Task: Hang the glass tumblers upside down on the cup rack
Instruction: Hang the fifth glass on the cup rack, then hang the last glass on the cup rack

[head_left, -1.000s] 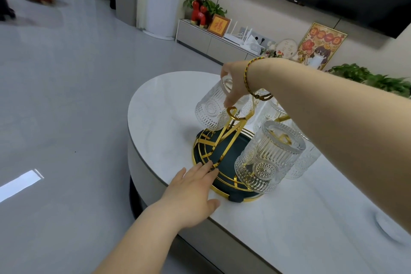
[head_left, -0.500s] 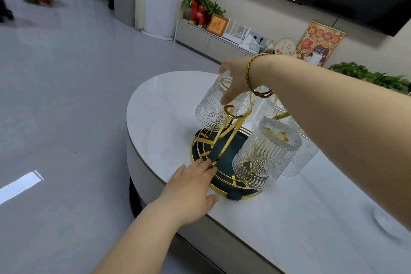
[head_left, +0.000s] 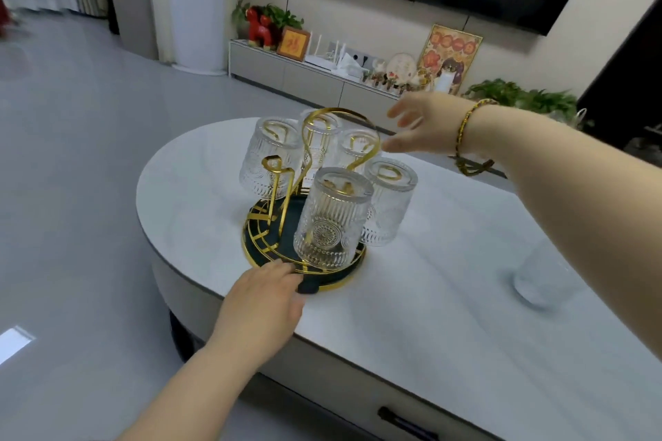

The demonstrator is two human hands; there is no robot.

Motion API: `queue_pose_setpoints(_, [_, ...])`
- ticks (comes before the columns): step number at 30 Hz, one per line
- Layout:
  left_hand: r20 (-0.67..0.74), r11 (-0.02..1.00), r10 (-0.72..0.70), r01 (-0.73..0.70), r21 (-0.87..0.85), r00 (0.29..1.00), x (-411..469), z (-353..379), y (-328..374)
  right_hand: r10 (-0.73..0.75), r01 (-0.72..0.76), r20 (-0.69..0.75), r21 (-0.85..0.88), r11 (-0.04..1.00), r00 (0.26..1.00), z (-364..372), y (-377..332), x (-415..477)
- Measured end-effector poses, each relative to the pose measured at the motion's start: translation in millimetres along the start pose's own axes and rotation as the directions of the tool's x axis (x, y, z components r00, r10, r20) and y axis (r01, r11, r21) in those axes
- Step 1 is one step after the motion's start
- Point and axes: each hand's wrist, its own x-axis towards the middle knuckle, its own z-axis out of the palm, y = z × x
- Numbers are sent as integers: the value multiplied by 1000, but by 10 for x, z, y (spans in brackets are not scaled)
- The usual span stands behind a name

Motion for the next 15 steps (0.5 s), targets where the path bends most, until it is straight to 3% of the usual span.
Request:
queue_pose_setpoints(2, [6, 999, 31, -31, -6, 999, -102, -17, 117, 40, -39, -13, 91, 995, 999, 74, 247, -237])
queue_pose_setpoints(6, [18, 969, 236, -237, 75, 972, -219, 112, 446, 150, -122, -98, 243, 962, 984, 292, 731, -727])
queue_pose_setpoints(10, [189, 979, 203, -204, -12, 961, -212, 401, 653, 322, -207, -238, 406, 890, 916, 620, 1166, -1191])
queue_pose_setpoints(15, [196, 984, 173, -162, -68, 965, -118, 628, 850, 541, -332, -246, 569, 752, 804, 1131, 1594, -1648])
